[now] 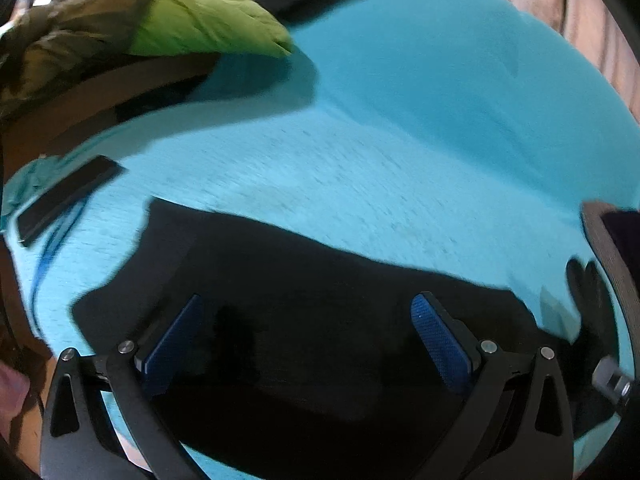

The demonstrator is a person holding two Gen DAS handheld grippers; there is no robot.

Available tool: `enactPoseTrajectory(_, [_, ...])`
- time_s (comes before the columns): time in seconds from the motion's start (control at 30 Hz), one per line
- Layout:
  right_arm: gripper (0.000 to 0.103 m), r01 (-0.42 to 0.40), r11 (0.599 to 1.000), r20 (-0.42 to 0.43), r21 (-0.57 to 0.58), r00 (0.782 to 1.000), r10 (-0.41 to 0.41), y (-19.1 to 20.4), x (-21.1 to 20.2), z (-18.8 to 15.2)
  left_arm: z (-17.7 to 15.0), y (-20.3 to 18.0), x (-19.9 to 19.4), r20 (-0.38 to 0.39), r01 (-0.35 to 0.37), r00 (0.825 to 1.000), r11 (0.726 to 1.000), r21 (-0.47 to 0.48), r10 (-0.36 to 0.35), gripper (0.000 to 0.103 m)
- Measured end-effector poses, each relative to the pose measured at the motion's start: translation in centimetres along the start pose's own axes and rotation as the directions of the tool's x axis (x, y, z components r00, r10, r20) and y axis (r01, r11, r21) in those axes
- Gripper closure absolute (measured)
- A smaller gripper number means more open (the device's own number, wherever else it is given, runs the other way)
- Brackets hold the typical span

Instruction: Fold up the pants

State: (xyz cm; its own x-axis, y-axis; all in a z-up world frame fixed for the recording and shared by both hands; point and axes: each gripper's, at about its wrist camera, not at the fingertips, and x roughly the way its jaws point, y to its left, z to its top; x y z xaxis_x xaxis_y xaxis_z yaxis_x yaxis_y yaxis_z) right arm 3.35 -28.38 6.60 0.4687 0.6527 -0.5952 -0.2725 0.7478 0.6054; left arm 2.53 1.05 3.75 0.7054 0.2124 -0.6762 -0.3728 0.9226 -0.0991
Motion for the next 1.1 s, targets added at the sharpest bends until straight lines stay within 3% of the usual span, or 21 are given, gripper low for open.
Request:
enactPoseTrajectory(0.2, [0.095, -0.002, 0.994, -0.107, -0.108, 0.994, -0.01, 3.6, 3.7, 0.0, 0.4, 2.3, -0.3, 0.022, -0.035, 0.999, 0.994, -0.1, 0.037, 0.0])
enactPoseTrajectory(0.5, [0.095, -0.001, 0.974, -0.158, -0.225, 0.987, -0.035, 6.2, 4.7, -0.8, 0.3, 2.1, 0.1, 0.007, -0.026, 1.0, 0.995, -0.099, 0.027, 0.0])
enactPoseTrajectory(0.7, [0.094, -0.006, 0.961, -0.255, -0.276, 0.965, -0.067, 7.1, 6.7, -1.6, 0.3, 1.9, 0.4, 0.005, -0.026, 1.0, 0.994, -0.102, 0.026, 0.0])
enactPoseTrajectory(0.8, [0.088, -0.024, 0.974, -0.309, -0.225, 0.95, -0.048, 6.4, 7.5, -1.4, 0.3, 1.6, 0.3, 0.006, -0.01, 1.0, 0.995, -0.097, 0.011, 0.0])
enactPoseTrajectory(0.87, [0.08, -0.057, 0.981, -0.316, -0.185, 0.949, -0.005, 5.8, 6.6, -1.3, 0.2, 1.4, -0.2, 0.022, 0.031, 0.999, 0.995, -0.093, -0.029, 0.0])
enactPoseTrajectory(0.97, [0.08, -0.074, 0.977, -0.262, -0.2, 0.965, 0.02, 5.5, 3.0, -1.6, 0.1, 0.7, -0.8, 0.044, 0.146, 0.989, 0.987, -0.07, -0.143, 0.0])
enactPoseTrajectory(1.03, [0.08, -0.038, 0.972, -0.199, -0.231, 0.98, -0.009, 5.0, 0.1, -1.7, 0.1, -0.3, -1.5, 0.061, 0.264, 0.963, 0.964, -0.026, -0.262, 0.0])
enactPoseTrajectory(1.1, [0.075, 0.1, 0.956, -0.088, -0.277, 0.988, -0.129, 3.9, -3.1, -1.8, 0.0, -1.8, -2.1, 0.058, 0.403, 0.912, 0.914, 0.049, -0.405, 0.0])
